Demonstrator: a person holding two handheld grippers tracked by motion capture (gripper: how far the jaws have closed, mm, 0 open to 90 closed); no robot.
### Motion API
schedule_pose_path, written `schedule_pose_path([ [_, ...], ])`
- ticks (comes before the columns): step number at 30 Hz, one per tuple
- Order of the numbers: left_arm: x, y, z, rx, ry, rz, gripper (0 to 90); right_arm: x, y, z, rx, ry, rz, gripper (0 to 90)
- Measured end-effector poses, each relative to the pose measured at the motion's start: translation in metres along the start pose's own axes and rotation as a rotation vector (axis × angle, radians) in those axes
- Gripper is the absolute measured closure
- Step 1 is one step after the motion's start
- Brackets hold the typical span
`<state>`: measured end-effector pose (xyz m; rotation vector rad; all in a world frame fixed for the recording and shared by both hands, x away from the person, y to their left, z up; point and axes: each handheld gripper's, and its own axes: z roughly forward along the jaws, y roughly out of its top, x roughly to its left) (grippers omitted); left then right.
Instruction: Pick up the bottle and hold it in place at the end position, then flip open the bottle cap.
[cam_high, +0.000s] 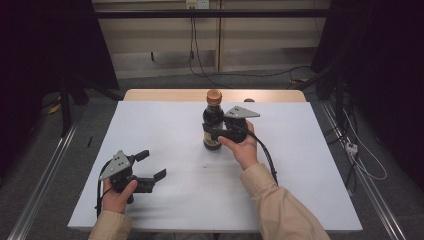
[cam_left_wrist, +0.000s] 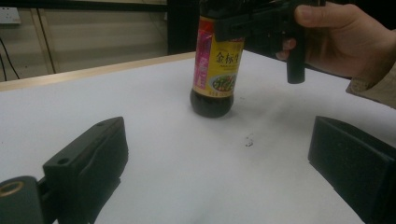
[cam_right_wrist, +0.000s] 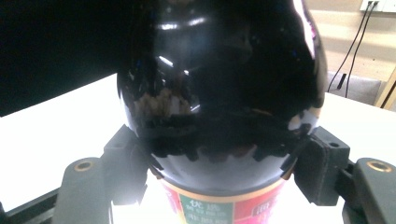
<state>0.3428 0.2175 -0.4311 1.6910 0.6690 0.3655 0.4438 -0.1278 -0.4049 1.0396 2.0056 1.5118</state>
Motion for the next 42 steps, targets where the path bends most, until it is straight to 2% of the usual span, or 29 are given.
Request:
schedule_pose_path([
  [5,-0.005,0.003,0.002,0.006,-0.014,-0.004,3.8,0.0,-0.001,-0.001,-0.006,0.005,0.003,29.6],
  [7,-0.006,0.005,0.003,0.01,-0.028,0.009,3.7,0.0,-0.001,-0.001,-0.006,0.004,0.004,29.6],
  [13,-0.007,0.009,0.009,0.028,-0.029,-0.004,5.1,0.001,-0.002,0.0,-0.008,0.001,0.011,29.5],
  [14,-0.008,0.01,0.009,0.032,-0.03,-0.016,5.1,0.001,-0.002,0.0,-0.008,0.001,0.011,29.5],
  [21,-0.007,0.022,0.016,0.053,0.013,-0.048,5.3,0.0,-0.004,0.001,-0.02,0.005,0.01,29.5],
  [26,-0.008,0.031,0.02,0.06,0.008,-0.08,6.0,0.0,-0.005,0.0,-0.027,0.003,0.018,29.5],
  [31,-0.007,0.041,0.027,0.073,0.006,-0.081,5.9,0.0,-0.006,0.0,-0.026,0.003,0.017,29.5],
  [34,-0.007,0.048,0.034,0.082,0.026,-0.076,5.8,0.0,-0.006,0.001,-0.028,0.005,0.016,29.5],
  [37,-0.005,0.055,0.041,0.071,0.026,-0.066,7.2,0.0,-0.006,0.0,-0.029,0.0,0.014,29.4],
  [40,-0.002,0.059,0.049,0.08,0.006,-0.078,11.3,0.0,-0.006,0.0,-0.026,0.006,0.017,29.4],
  [42,-0.001,0.063,0.053,0.088,0.002,-0.07,21.4,-0.001,-0.006,0.001,-0.023,0.008,0.016,29.4],
])
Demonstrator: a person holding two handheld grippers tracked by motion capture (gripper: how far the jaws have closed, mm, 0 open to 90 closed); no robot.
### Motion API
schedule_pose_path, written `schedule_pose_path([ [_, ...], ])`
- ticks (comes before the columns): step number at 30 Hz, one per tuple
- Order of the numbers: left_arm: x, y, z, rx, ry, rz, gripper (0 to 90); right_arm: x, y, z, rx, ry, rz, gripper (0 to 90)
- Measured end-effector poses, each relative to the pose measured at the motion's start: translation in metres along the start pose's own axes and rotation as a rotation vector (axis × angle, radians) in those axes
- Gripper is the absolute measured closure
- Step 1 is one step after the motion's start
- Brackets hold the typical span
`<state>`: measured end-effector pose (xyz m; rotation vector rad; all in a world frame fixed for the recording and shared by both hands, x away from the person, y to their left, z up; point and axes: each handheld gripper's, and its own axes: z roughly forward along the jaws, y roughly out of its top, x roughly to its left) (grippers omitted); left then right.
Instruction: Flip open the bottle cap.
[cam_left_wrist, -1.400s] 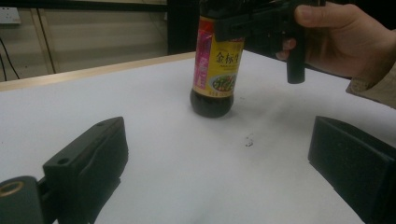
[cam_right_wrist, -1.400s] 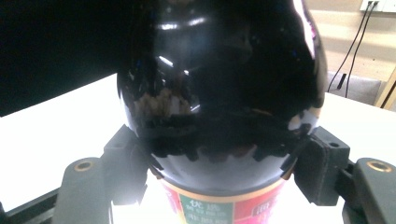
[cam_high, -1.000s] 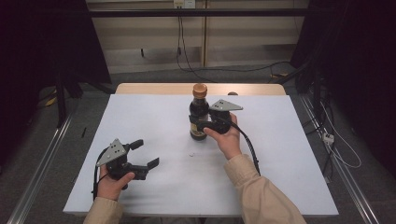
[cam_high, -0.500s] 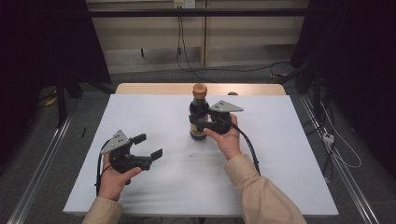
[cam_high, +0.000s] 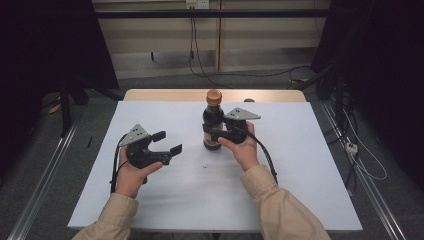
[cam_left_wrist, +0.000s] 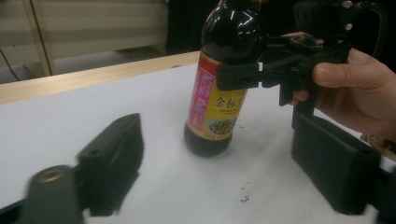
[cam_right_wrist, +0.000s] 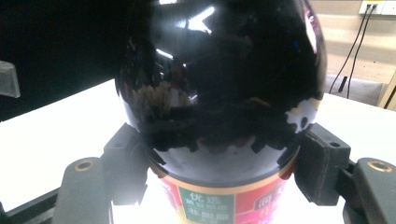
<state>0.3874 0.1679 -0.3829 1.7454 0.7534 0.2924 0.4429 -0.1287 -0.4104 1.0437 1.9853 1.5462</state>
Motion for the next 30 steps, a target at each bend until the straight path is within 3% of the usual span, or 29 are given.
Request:
schedule_pose_path([
  [2,0.001,0.004,0.003,0.004,-0.012,0.011,30.4,0.0,0.0,0.0,-0.001,-0.001,0.002,29.4],
  [5,0.001,0.012,0.008,0.012,-0.001,0.027,36.3,0.0,-0.001,0.0,-0.004,0.0,0.002,29.4],
  [8,0.0,0.021,0.013,0.011,-0.005,0.017,41.6,0.0,-0.001,0.0,-0.001,0.002,0.002,29.4],
  [11,-0.001,0.03,0.02,0.04,-0.007,0.03,43.9,0.0,-0.001,0.0,-0.001,0.002,0.004,29.3],
  [16,-0.001,0.047,0.03,0.042,0.005,0.055,45.4,-0.001,-0.001,0.0,0.0,0.004,0.003,29.3],
  [22,0.001,0.064,0.038,0.042,-0.031,0.042,46.3,-0.001,-0.001,0.0,0.0,0.005,0.004,29.3],
  [30,0.002,0.077,0.046,0.07,-0.073,0.024,61.3,-0.001,-0.001,0.001,0.002,0.005,0.007,29.2],
])
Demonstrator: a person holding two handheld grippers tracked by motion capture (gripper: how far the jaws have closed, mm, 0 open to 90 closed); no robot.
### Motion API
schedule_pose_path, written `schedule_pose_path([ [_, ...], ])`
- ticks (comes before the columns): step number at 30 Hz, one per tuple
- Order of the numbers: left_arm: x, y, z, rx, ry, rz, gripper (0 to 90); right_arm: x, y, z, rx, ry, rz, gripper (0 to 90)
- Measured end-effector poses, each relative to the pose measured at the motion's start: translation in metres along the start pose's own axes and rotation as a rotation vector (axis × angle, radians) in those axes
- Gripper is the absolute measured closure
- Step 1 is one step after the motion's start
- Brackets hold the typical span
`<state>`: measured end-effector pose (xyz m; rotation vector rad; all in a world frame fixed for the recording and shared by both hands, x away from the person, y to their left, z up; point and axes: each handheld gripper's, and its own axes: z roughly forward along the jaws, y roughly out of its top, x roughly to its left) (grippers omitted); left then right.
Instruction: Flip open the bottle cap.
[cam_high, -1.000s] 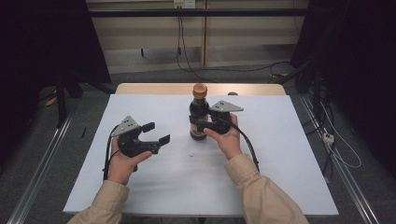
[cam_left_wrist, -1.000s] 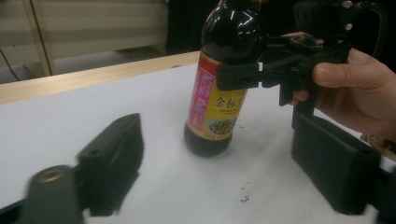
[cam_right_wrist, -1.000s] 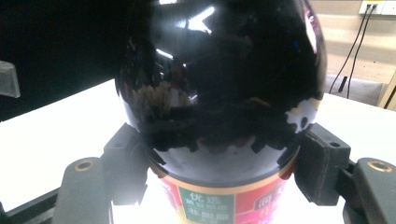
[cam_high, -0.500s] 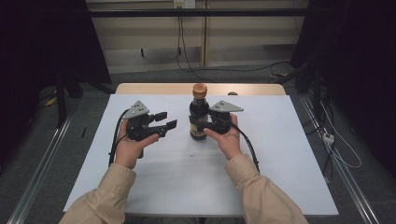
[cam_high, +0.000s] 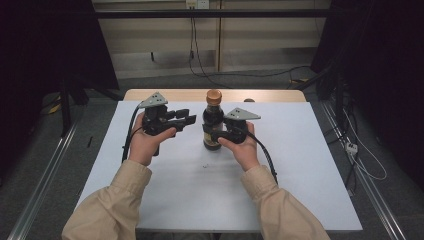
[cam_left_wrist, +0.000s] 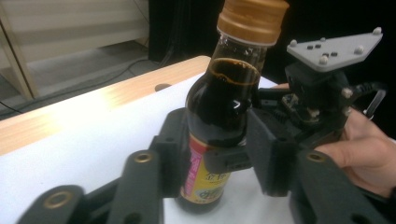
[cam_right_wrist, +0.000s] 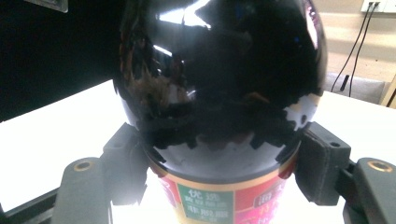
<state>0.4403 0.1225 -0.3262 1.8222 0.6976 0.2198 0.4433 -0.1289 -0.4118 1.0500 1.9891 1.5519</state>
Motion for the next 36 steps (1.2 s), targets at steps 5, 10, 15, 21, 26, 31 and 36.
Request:
schedule_pose_path([
  [5,0.003,0.008,0.001,0.017,-0.011,-0.022,69.8,0.0,0.0,0.0,0.0,-0.001,0.001,29.2],
  [10,0.003,0.018,0.002,0.037,-0.032,-0.009,78.5,0.0,0.0,0.0,0.001,-0.001,0.0,29.2],
  [15,0.001,0.027,0.004,0.045,-0.037,0.008,86.4,0.0,-0.001,0.0,0.001,-0.003,-0.001,29.2],
  [21,-0.001,0.035,0.006,0.059,-0.045,0.015,90.0,0.0,-0.001,0.0,0.0,-0.004,0.0,29.2],
  [26,-0.001,0.039,0.009,0.074,-0.045,0.021,90.0,0.001,-0.001,0.0,0.002,-0.006,0.0,29.2],
  [31,-0.003,0.046,0.011,0.098,-0.04,0.045,90.0,0.0,-0.001,0.0,0.002,-0.006,-0.002,29.2],
  [36,-0.005,0.051,0.017,0.111,-0.048,0.053,90.0,0.001,-0.001,0.0,0.004,-0.007,-0.002,29.2],
])
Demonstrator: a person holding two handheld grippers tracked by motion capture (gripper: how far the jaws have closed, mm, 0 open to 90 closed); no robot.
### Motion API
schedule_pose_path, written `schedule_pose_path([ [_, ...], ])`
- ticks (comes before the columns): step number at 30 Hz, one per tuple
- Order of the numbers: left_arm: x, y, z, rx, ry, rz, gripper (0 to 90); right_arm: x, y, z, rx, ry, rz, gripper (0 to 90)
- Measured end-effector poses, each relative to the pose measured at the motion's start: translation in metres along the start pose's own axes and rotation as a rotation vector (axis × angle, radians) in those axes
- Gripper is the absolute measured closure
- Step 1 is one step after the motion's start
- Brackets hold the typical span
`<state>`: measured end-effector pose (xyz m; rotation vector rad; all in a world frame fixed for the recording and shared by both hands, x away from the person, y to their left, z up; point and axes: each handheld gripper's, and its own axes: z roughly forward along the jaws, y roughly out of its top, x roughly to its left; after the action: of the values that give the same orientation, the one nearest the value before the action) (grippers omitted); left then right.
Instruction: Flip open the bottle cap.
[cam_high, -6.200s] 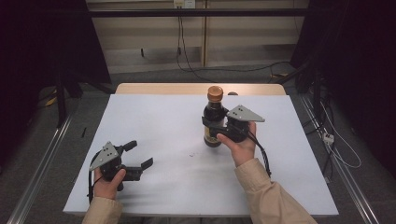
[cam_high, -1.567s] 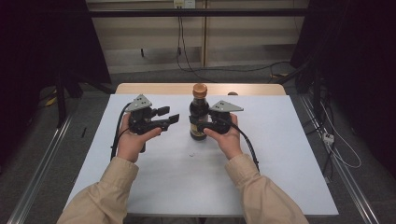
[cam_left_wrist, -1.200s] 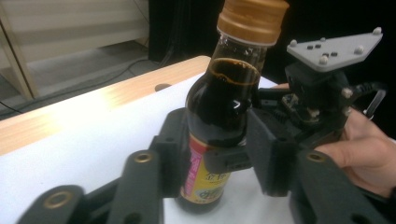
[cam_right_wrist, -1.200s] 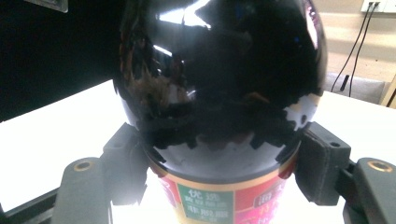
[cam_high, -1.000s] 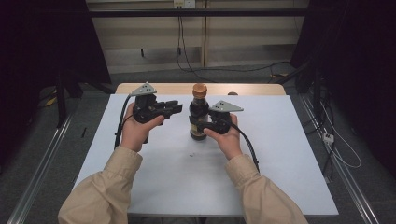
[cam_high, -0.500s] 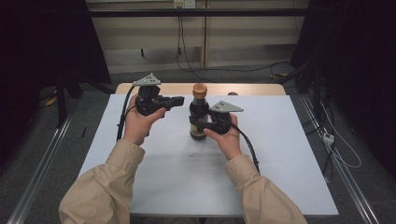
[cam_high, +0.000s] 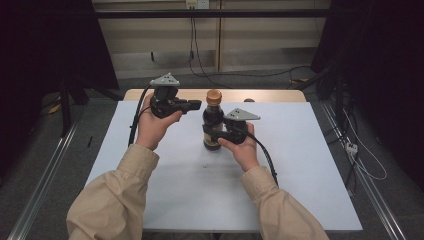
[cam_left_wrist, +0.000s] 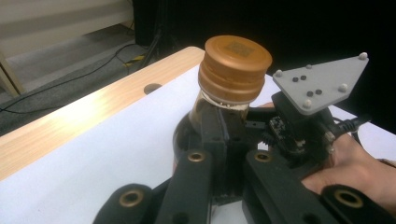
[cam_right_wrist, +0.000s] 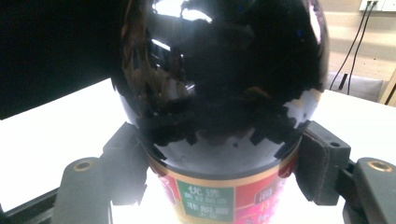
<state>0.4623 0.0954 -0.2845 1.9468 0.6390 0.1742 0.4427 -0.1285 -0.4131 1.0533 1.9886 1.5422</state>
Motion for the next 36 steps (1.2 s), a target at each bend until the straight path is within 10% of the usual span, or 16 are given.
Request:
schedule_pose_path([
  [36,-0.013,0.025,0.013,0.044,0.014,0.056,90.0,0.001,-0.002,0.0,0.01,-0.029,-0.009,31.0],
])
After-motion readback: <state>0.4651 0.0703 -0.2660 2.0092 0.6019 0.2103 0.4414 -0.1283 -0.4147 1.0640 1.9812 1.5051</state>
